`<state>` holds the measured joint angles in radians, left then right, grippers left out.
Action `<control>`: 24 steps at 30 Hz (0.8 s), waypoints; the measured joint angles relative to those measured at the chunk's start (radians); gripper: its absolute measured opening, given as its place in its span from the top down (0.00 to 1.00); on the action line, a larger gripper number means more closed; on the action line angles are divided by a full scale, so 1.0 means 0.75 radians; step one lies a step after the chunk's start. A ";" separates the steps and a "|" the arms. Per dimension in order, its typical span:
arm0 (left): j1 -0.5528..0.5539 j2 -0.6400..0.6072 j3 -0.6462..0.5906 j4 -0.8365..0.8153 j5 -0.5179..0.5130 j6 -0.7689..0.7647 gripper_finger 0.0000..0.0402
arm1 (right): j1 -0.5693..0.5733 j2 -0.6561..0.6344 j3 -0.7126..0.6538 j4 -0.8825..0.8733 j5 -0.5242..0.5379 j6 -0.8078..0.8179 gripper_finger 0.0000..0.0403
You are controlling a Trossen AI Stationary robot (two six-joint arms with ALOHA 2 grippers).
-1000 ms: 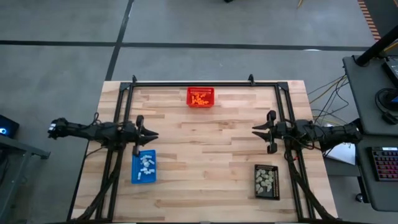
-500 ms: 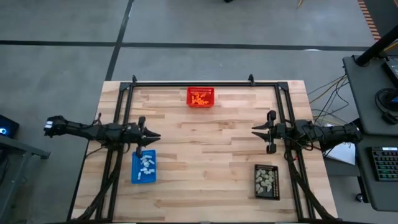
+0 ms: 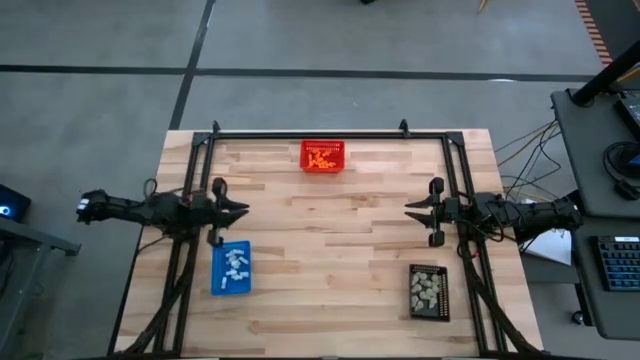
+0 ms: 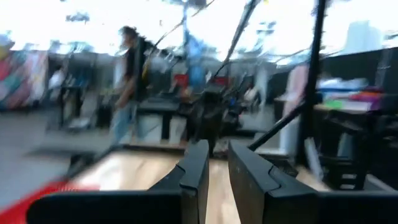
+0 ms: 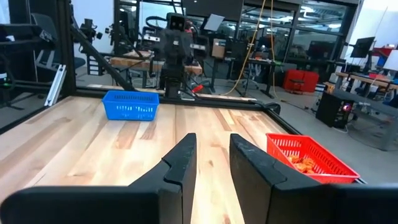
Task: Sort Halloween decoration
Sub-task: Return to Home Position
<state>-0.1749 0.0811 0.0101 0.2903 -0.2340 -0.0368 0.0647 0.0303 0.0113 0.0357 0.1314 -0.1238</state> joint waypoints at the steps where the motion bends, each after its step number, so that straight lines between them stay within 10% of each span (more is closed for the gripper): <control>1: 0.000 -0.027 0.000 0.013 0.028 0.027 0.89 | 0.000 0.000 0.000 0.000 0.000 0.000 0.78; 24: 0.000 -0.012 -0.001 -0.201 -0.162 0.033 0.89 | 0.000 -0.002 0.000 0.000 0.000 0.000 0.78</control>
<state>-0.1745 0.0722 0.0097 0.1398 -0.3556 -0.0123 0.0647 0.0292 0.0113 0.0357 0.1314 -0.1238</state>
